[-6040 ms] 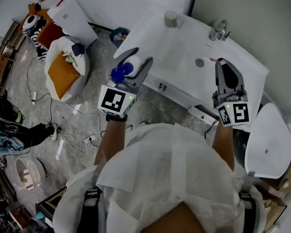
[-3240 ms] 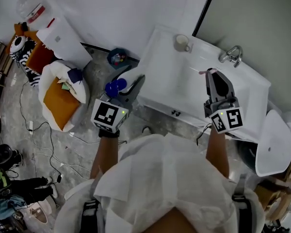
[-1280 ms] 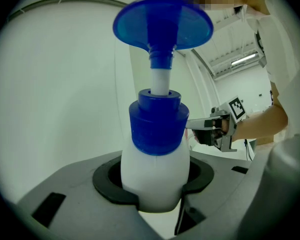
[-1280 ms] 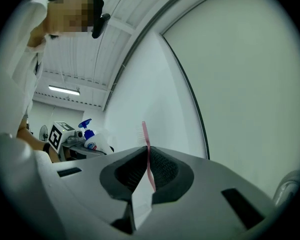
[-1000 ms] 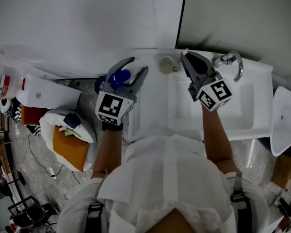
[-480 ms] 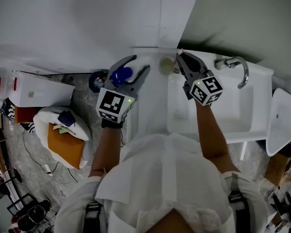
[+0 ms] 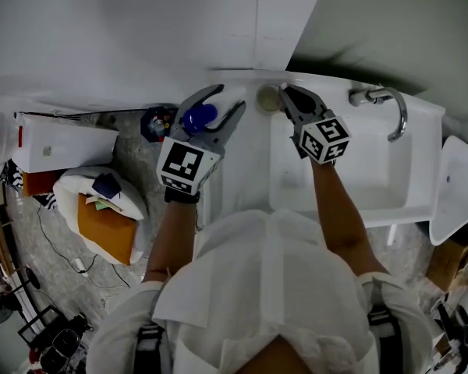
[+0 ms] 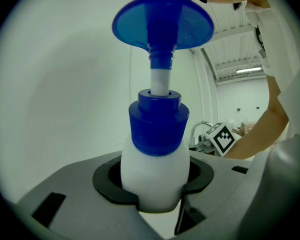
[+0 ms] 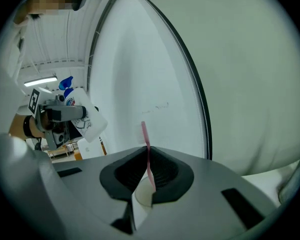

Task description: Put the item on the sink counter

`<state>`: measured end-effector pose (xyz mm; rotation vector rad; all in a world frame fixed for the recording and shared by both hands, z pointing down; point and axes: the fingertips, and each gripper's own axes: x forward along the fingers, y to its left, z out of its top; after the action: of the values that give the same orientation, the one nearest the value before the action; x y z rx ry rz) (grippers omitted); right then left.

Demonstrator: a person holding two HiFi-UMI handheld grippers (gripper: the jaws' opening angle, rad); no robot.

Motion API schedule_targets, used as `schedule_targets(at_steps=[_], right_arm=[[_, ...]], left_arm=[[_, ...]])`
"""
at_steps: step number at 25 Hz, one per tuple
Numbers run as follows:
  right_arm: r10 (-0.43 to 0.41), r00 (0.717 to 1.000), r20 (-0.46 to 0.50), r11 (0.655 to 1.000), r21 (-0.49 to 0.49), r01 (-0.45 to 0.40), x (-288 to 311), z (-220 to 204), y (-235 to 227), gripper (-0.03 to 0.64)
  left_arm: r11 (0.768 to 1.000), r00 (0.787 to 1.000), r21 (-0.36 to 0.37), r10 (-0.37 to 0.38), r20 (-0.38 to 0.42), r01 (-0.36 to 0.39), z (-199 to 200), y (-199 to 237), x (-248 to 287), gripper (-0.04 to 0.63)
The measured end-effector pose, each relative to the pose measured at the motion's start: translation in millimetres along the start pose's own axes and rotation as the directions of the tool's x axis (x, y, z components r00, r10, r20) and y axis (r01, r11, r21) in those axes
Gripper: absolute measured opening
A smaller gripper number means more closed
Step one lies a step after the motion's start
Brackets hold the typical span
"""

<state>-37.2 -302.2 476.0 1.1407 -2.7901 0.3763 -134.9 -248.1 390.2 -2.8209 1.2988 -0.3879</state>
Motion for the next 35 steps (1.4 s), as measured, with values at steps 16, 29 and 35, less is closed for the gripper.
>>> schedule_targets(at_steps=[16, 29, 35], right_arm=[[-0.027, 0.991, -0.129, 1.000, -0.018, 0.025, 8.3, -48.6, -5.3, 0.021], [-0.060, 0.986, -0.157, 0.997, -0.059, 0.051, 9.8, -52.7, -6.4, 0.021], [-0.060, 0.984, -0.170, 0.997, -0.062, 0.051, 10.3, -53.4, -6.9, 0.080]], left_arm=[[1.000, 1.000, -0.014, 0.003, -0.017, -0.003, -10.9, -1.9, 1.6, 0.210], [1.000, 1.000, -0.018, 0.006, -0.016, -0.006, -9.9, -2.8, -0.8, 0.210], [1.000, 1.000, -0.014, 0.005, -0.008, -0.006, -8.0, -3.6, -0.9, 0.210]])
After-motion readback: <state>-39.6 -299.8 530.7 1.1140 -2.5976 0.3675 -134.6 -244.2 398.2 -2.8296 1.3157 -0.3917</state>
